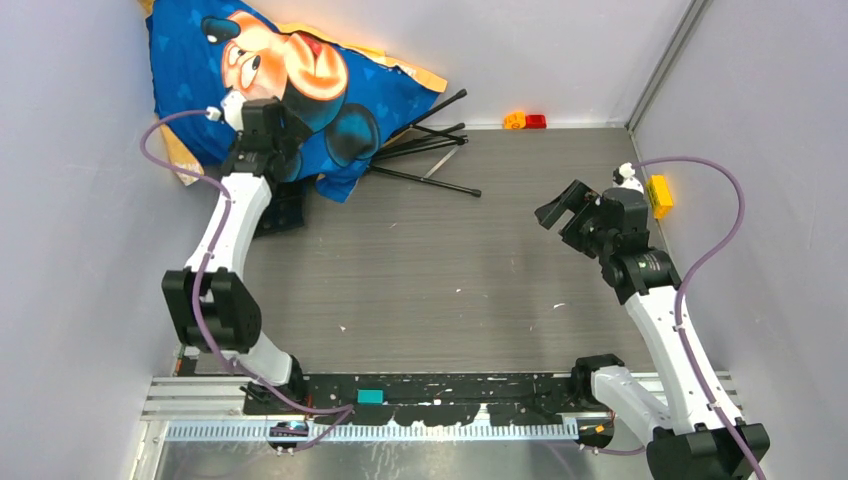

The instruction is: Remove the pillowcase from the pillow

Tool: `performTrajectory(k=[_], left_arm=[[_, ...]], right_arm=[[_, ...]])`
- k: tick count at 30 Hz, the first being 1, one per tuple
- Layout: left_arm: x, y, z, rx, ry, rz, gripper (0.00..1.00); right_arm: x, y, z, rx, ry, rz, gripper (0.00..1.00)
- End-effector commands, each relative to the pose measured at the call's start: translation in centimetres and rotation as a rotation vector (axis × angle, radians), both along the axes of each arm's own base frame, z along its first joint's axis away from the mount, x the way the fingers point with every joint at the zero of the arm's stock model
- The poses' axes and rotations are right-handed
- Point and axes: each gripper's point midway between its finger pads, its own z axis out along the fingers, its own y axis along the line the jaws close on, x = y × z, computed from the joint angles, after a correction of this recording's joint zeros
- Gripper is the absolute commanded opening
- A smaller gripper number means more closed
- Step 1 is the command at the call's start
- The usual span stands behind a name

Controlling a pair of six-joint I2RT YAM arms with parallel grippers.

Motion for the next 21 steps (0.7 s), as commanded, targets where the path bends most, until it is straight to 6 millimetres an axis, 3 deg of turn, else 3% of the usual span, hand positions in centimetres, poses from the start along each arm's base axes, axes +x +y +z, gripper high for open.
performTrajectory(k=[1,5,7,9,12,16,21], left_arm=[[4.6,4.5,4.9,-0.014,-0.180,0.109,1.00],[7.7,7.1,6.3,-0.003,-0.272,0.163,1.00],[9.6,8.0,5.3,-0.006,-0.261,0.168,1.00],[11.2,8.6,6.0,-0.007,-0.278,0.165,1.00],[13.8,9.2,4.9,0.019,-0.276,0.149,1.00],[17.0,7.3,5.1,0.056,-0.321,0.055,0.94],[18.2,6.4,4.7,0.046,-0.317,0.039,0.90]], right_arm=[[0.6,0.8,2.8,0.015,-0.063,0.042,0.92],[0.6,0.6,3.5,0.000,-0.066,0.042,0.92],[0.5,0.7,3.7,0.004,-0.069,0.045,0.92],[0.3,0.8,3.9,0.009,-0.073,0.050,0.92],[0.0,0.5,4.0,0.002,-0.083,0.042,0.92],[-0.1,0.3,4.1,-0.008,-0.085,0.034,0.92],[0.0,0.2,4.3,-0.007,-0.082,0.028,0.92]])
